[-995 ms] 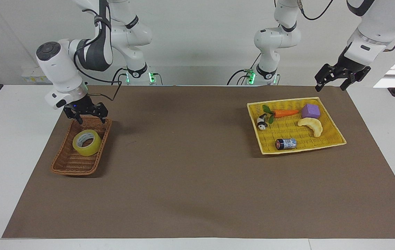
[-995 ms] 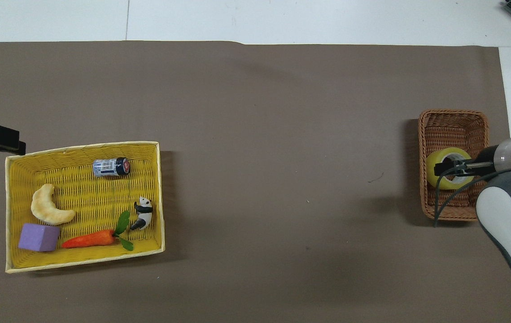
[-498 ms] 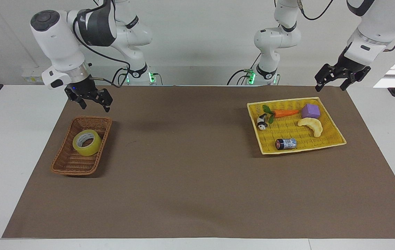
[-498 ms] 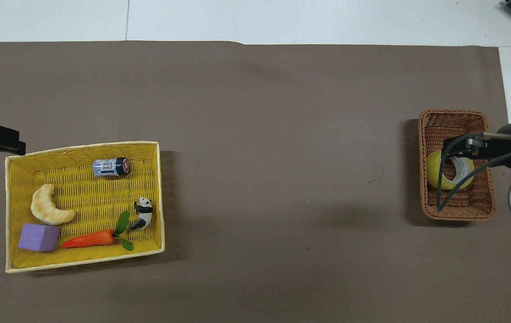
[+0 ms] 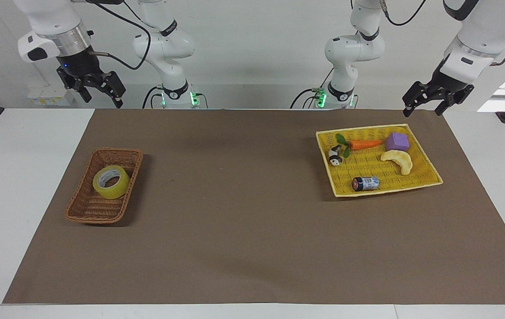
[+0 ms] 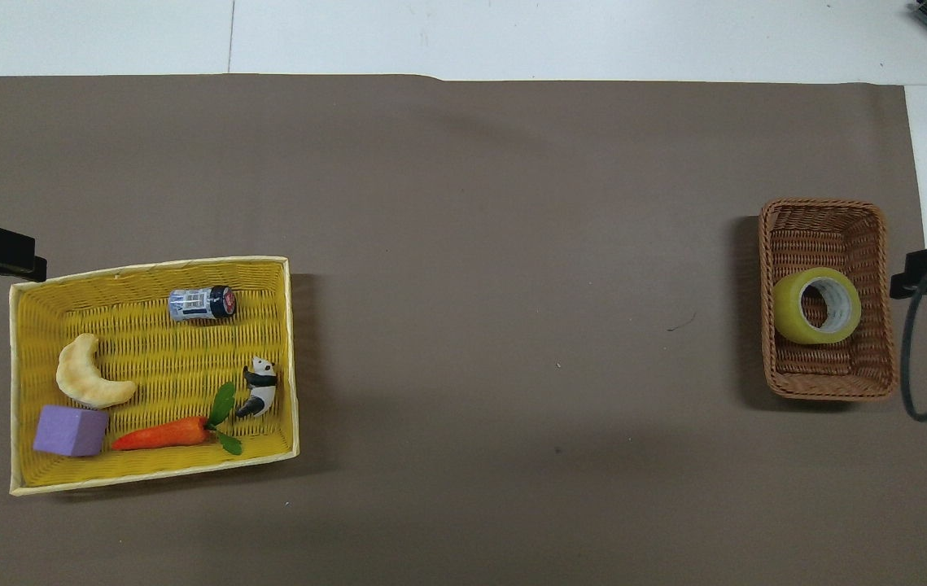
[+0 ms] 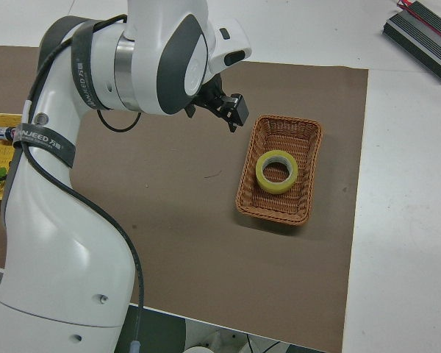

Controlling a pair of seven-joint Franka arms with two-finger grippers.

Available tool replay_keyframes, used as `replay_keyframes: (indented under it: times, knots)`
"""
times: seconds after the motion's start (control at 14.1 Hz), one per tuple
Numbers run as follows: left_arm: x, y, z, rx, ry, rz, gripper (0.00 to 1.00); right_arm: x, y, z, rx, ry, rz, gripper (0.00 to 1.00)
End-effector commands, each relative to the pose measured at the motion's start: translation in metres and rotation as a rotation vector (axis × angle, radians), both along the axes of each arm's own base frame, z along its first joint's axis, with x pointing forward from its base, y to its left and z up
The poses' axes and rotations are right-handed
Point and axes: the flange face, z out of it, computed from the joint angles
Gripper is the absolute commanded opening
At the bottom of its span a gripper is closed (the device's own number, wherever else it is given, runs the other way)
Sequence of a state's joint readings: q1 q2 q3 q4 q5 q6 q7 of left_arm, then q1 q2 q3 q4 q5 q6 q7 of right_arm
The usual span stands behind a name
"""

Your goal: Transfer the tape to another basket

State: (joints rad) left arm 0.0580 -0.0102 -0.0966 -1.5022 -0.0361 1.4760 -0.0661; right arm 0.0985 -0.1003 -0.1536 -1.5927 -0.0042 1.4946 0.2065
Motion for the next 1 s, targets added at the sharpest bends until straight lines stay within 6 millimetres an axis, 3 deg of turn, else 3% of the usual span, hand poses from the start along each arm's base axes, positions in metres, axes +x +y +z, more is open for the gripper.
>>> replay_keyframes:
  times: [0.0,0.21,0.43,0.57,0.92]
  knots:
    - [-0.005,0.002,0.000,-0.009,0.011,0.011,1.00,-0.016,0.000,-0.014,0.033,-0.016,-0.010,1.00]
    - [-0.005,0.002,0.000,-0.009,0.011,0.011,1.00,-0.018,-0.002,-0.014,0.034,0.010,-0.006,1.00]
    - [-0.005,0.002,0.000,-0.009,0.011,0.011,1.00,0.001,-0.002,-0.001,0.023,0.018,-0.009,1.00]
    - [-0.005,0.002,0.000,-0.009,0.011,0.011,1.00,0.003,-0.016,-0.002,0.021,0.008,-0.034,1.00]
    - [-0.005,0.002,0.000,-0.009,0.011,0.011,1.00,0.002,0.000,0.000,0.013,0.008,-0.008,1.00]
